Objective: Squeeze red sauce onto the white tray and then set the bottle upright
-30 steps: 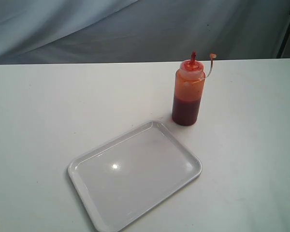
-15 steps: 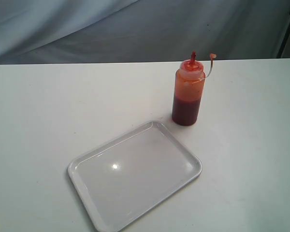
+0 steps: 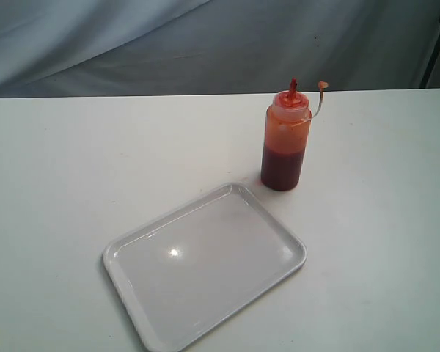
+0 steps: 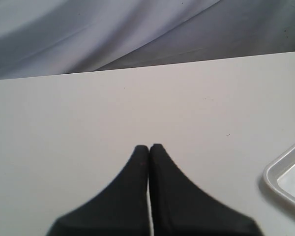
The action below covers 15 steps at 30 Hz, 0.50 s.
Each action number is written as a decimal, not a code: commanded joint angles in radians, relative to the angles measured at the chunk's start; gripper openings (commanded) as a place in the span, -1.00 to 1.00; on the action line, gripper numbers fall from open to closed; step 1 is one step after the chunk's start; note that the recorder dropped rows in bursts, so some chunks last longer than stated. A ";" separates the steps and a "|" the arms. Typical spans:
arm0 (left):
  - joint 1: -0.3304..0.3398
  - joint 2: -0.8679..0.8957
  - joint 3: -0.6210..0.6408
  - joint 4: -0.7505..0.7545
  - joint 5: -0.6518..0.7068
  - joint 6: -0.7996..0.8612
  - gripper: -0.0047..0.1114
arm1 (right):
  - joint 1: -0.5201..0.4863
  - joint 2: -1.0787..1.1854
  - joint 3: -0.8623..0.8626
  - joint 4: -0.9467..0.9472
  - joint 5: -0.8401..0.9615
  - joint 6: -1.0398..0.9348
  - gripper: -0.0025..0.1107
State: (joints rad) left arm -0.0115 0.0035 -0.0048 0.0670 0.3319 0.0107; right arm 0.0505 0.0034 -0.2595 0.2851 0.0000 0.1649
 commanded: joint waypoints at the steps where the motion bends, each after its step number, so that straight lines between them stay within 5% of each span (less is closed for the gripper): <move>1: -0.005 -0.003 0.005 -0.005 -0.013 -0.002 -0.91 | 0.073 0.076 -0.166 -0.032 0.150 -0.087 -0.96; 10: -0.005 -0.003 0.005 -0.005 -0.013 0.000 -0.91 | 0.207 0.384 -0.455 0.110 0.359 -0.549 -0.96; 15: -0.005 -0.003 0.005 -0.005 -0.013 0.000 -0.91 | 0.218 0.531 -0.487 0.134 0.349 -0.530 -0.96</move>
State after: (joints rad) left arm -0.0115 0.0035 -0.0048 0.0670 0.3319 0.0107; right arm 0.2666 0.4729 -0.7370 0.3976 0.3418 -0.3608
